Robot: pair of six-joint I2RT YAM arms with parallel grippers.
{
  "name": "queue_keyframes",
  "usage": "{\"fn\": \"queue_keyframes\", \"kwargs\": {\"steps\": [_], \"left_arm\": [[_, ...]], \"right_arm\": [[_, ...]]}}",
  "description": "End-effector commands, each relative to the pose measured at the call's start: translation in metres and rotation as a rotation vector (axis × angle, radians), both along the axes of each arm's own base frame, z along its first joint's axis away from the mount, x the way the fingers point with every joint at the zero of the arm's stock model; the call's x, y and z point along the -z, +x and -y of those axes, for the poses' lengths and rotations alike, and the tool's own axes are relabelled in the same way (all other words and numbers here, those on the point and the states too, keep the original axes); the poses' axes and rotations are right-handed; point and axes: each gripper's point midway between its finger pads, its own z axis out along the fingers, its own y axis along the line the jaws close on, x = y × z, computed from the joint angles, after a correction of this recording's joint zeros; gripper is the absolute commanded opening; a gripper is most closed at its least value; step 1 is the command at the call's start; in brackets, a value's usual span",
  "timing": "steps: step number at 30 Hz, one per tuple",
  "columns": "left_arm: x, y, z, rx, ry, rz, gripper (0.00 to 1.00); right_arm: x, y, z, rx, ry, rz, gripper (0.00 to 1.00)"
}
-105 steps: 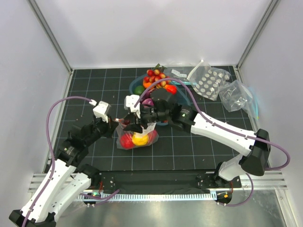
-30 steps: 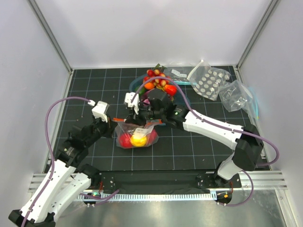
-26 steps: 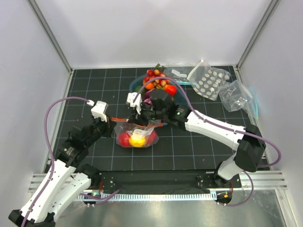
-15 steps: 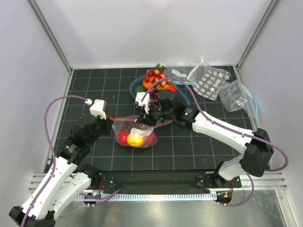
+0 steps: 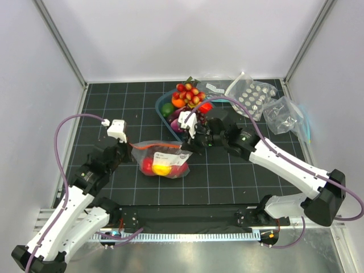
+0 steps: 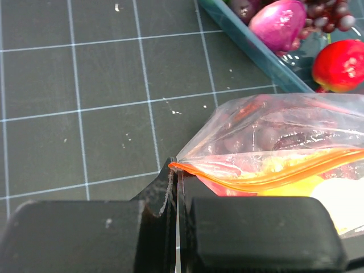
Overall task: Place the food in the zip-top bag and seal the zipper
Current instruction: Zip the zipper food storage bag at the center of the board, then place the zipper food storage bag at the center of the board.
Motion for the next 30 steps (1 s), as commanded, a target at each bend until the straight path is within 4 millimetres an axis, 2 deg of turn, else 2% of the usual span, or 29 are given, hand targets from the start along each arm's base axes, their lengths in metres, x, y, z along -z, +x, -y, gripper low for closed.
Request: {"fn": "queue_keyframes", "kwargs": {"steps": [1, 9, 15, 19, 22, 23, 26, 27, 29, 30], "left_arm": [[-0.017, 0.005, -0.028, -0.132, 0.046, 0.058, 0.0], [-0.019, 0.005, -0.032, -0.152, 0.05, 0.066, 0.0], [-0.021, 0.004, -0.03, -0.138, 0.041, 0.076, 0.0], [-0.03, 0.003, -0.021, -0.078, 0.013, 0.124, 0.0], [-0.034, 0.001, 0.002, 0.042, -0.047, 0.16, 0.01], [-0.032, -0.002, 0.017, 0.126, -0.073, 0.144, 0.01], [-0.032, -0.002, 0.027, 0.174, -0.085, 0.126, 0.01], [-0.027, 0.001, 0.03, 0.177, -0.083, 0.1, 0.03], [-0.029, 0.005, 0.033, 0.167, -0.102, 0.087, 0.06], [-0.024, 0.009, 0.036, 0.166, -0.101, 0.055, 0.06]], "right_arm": [[-0.014, -0.002, 0.022, 0.05, -0.017, 0.037, 0.01], [-0.014, -0.007, 0.045, 0.109, -0.058, 0.041, 0.01], [-0.013, -0.013, 0.051, 0.11, -0.066, 0.036, 0.01], [-0.016, -0.012, 0.053, 0.13, -0.061, 0.029, 0.01], [-0.023, -0.014, 0.056, 0.158, -0.051, 0.014, 0.01], [-0.023, -0.015, 0.058, 0.167, -0.055, 0.007, 0.01], [-0.024, -0.019, 0.062, 0.175, -0.056, -0.017, 0.02], [-0.023, -0.018, 0.064, 0.189, -0.064, -0.015, 0.1], [-0.02, -0.015, 0.069, 0.221, -0.08, -0.012, 0.12], [-0.019, -0.012, 0.072, 0.245, -0.092, -0.005, 0.11]]}}
